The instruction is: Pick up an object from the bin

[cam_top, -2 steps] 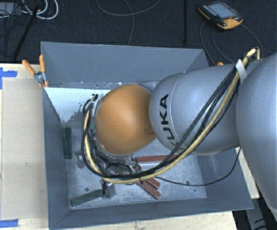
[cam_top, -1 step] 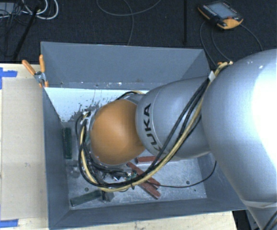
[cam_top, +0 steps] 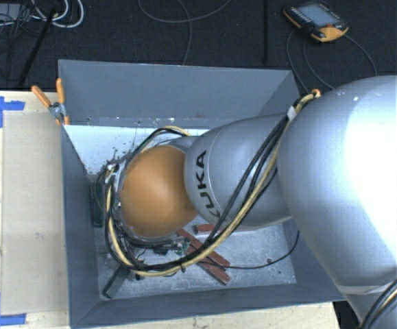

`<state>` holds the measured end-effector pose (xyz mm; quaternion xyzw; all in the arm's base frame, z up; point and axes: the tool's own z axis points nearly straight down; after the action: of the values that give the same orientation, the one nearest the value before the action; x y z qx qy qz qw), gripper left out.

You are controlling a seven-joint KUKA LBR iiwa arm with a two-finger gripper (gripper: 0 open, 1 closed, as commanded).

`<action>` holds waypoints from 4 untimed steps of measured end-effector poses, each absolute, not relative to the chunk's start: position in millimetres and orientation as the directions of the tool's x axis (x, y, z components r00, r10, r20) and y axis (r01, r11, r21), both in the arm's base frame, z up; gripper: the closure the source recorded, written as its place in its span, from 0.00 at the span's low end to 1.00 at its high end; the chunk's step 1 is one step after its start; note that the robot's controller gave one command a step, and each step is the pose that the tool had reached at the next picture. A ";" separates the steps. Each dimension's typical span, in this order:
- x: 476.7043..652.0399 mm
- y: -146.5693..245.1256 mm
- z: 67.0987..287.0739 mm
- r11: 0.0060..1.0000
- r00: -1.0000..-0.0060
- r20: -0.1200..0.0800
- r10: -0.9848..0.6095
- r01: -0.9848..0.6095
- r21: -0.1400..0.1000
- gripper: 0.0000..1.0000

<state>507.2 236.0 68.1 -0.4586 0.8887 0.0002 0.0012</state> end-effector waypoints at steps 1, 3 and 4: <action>507.8 237.1 70.5 0.576 -0.576 -0.003 -0.817 -0.817 -0.001 1.00; 506.0 236.3 82.5 0.578 -0.578 0.002 -0.816 -0.816 0.002 1.00; 505.4 236.3 93.8 0.579 -0.579 0.005 -0.816 -0.816 0.004 1.00</action>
Offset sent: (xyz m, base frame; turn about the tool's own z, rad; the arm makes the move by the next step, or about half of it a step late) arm -0.0001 -0.0001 0.0362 0.0000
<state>505.4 236.3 93.8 -0.4590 0.8884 0.0006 -0.0031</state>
